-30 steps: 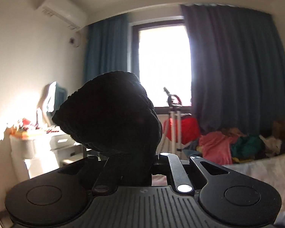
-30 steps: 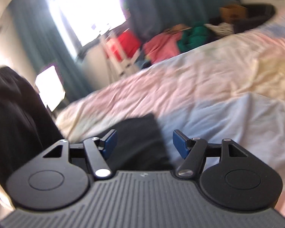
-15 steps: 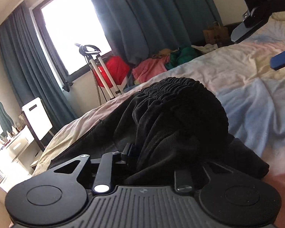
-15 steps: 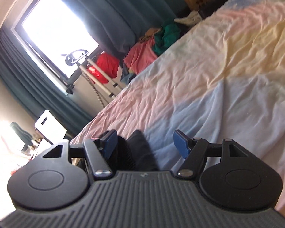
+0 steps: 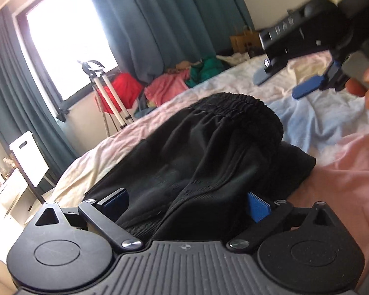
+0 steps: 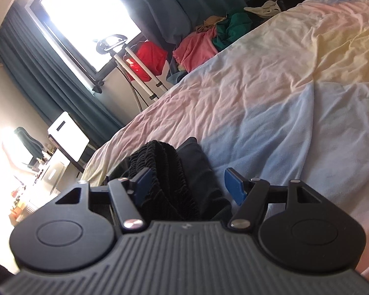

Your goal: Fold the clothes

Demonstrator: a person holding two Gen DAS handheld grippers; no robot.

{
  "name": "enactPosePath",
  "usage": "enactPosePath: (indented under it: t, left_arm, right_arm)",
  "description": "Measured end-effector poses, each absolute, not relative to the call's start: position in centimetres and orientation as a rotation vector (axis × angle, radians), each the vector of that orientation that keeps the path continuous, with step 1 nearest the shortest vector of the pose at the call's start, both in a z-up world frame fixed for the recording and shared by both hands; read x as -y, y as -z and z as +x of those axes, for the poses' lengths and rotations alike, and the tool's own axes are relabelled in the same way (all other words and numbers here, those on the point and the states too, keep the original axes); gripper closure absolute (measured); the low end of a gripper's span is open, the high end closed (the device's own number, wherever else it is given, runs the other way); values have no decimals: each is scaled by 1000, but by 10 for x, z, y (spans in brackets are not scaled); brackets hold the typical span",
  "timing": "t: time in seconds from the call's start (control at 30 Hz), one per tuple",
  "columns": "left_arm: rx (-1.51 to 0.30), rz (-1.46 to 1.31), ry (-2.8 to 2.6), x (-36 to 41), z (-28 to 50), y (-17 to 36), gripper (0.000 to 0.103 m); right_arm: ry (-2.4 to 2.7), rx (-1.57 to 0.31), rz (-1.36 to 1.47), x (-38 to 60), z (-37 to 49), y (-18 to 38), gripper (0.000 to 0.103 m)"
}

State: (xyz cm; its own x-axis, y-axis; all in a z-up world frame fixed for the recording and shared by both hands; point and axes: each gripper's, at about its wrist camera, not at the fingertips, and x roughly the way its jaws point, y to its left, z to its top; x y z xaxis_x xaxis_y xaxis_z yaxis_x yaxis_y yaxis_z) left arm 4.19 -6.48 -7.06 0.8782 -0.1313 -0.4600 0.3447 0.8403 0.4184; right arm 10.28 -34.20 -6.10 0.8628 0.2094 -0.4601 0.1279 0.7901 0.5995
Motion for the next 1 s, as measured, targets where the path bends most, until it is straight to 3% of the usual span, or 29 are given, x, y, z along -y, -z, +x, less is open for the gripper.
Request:
enactPosePath:
  t: [0.4,0.7,0.77,1.0]
  left_arm:
    - [-444,137,16,-4,28,56,0]
    - [-544,97,-104,-25,38,62,0]
    - [-553,65,-129,-32,40,61,0]
    - [-569,10,-169,-43,49,64,0]
  right_arm:
    - [-124,-593,697,331,107,73,34]
    - [-112,-615,765,332,108,85,34]
    - [-91,-605,778,334,107,86,29]
    - [-74,-579,893,346,105,95,27]
